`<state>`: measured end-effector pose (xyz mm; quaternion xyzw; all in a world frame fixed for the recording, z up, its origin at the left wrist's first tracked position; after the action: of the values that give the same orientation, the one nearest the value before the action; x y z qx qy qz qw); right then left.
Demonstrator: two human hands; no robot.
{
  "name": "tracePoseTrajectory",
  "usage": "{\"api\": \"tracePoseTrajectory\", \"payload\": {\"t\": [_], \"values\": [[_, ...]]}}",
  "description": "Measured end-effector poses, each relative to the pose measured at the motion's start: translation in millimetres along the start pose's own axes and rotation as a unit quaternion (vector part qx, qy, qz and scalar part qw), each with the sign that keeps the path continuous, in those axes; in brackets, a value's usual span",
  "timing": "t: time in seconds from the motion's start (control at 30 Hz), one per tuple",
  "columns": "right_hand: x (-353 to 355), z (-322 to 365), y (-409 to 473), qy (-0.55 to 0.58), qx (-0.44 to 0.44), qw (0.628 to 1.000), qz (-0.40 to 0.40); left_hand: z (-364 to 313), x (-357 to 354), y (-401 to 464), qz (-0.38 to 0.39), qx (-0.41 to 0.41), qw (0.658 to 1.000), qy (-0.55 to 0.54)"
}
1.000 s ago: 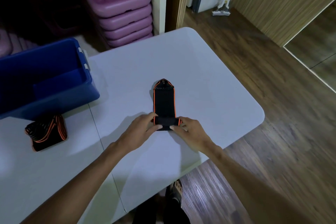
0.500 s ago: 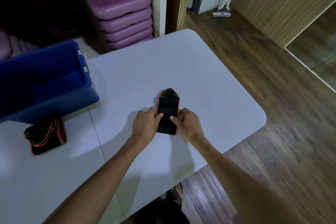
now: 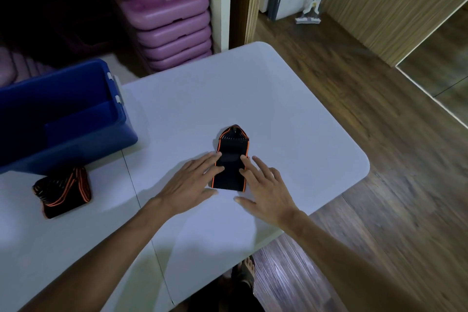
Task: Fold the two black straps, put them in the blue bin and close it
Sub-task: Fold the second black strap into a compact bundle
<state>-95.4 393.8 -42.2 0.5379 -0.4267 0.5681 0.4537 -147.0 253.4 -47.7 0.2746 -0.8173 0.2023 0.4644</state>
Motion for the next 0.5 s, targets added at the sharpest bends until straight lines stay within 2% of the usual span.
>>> {"api": "tracePoseTrajectory", "payload": {"t": [0.1,0.2,0.33,0.43,0.5], "values": [[7.2,1.7,6.4,0.025,-0.013,0.999,-0.033,-8.8,10.1,7.8,-0.034,-0.023,0.999,0.022],[9.3,-0.1,3.6,0.032,-0.001,0.999,-0.031,-12.7,14.2,6.4,-0.049,-0.029,0.998,0.03],[12.2,-10.2,6.0,0.094,-0.002,0.995,-0.011,-14.6,32.2,15.6,-0.092,0.007,0.995,-0.047],[22.9,-15.7,10.2,0.155,-0.021,0.988,-0.007,-9.8,39.6,21.3,-0.078,0.039,0.991,-0.104],[25.2,-22.0,13.8,0.205,-0.059,0.977,0.009,-5.0,40.2,21.0,-0.06,0.059,0.991,-0.105]]}}
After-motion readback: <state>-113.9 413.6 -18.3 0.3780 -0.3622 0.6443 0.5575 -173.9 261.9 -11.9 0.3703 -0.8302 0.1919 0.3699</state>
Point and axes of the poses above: each hand's wrist, its own y-axis towards the middle knuckle, its own x-axis out of the back of the hand, z = x × y, the point moved 9 cm from there along y, towards the middle knuckle, and after that the axes turned 10 degrees about -y, right-handed, at the moved point
